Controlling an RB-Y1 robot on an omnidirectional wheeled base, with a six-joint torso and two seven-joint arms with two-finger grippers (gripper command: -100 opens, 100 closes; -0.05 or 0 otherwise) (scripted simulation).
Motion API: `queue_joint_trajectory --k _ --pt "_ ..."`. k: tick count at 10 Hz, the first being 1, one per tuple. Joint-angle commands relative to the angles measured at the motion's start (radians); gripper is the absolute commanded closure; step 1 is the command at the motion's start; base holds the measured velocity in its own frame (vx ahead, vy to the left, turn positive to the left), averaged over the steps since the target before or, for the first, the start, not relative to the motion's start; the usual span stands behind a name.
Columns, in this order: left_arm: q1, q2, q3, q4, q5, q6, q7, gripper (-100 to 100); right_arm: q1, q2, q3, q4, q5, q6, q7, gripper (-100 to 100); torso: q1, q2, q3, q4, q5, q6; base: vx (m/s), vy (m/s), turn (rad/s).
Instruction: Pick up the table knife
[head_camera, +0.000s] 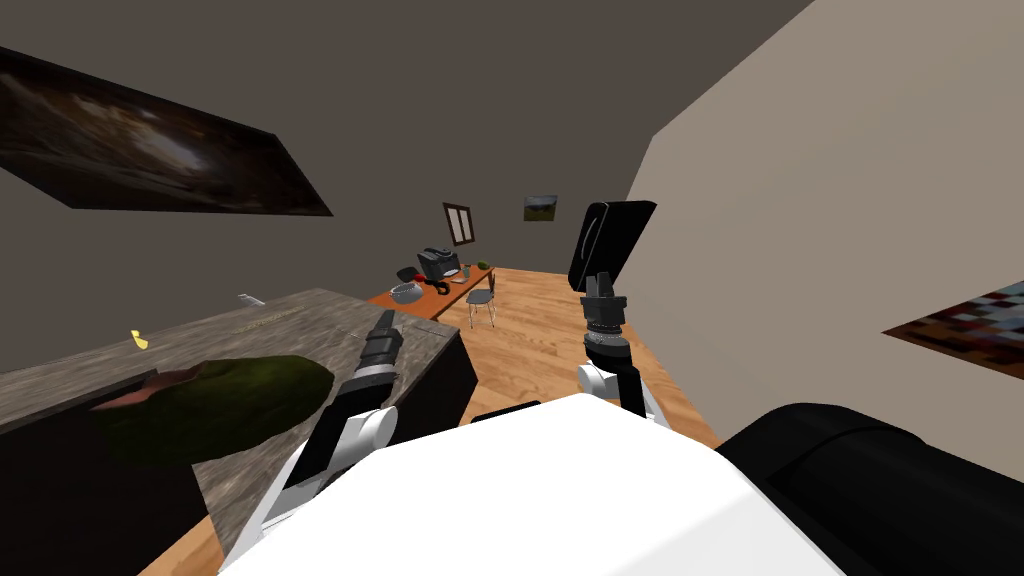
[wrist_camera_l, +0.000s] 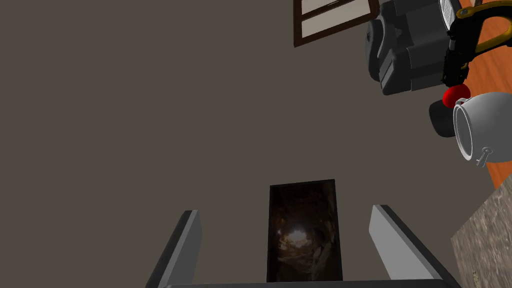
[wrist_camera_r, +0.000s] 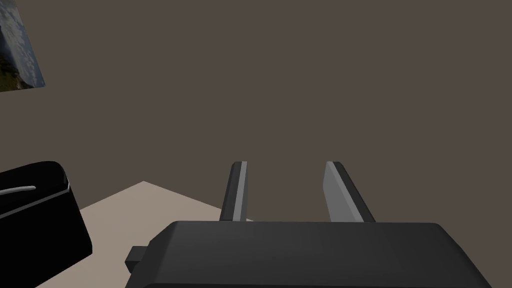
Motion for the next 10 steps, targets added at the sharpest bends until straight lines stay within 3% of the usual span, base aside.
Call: queue_joint_trajectory --k 1,2,4,10 --pt "-0.022 0.017 0.01 0.022 0.005 0.05 -0.024 -100 0.0 0.0 0.0 0.0 0.0 0.0 0.0 0 0.0 0.0 0.0 0.0 0.0 0.0 -0.023 -0.107 0.017" --pt "-0.022 0.017 0.01 0.022 0.005 0.053 -0.024 -100 0.0 0.0 0.0 0.0 0.0 0.0 0.0 0 0.001 0.0 0.0 0.0 0.0 0.0 -0.018 -0.08 0.015" --pt "-0.062 0.05 0.032 0.065 0.016 0.123 -0.064 -100 0.0 0.0 0.0 0.0 0.0 0.0 0.0 0 0.002 0.0 0.0 0.0 0.001 0.0 -0.018 -0.129 0.023" --pt "-0.124 0.101 0.068 0.14 0.031 0.281 -0.13 -100 0.0 0.0 0.0 0.0 0.0 0.0 0.0 0 0.002 -0.001 0.0 0.0 0.0 0.0 -0.01 -0.116 0.016"
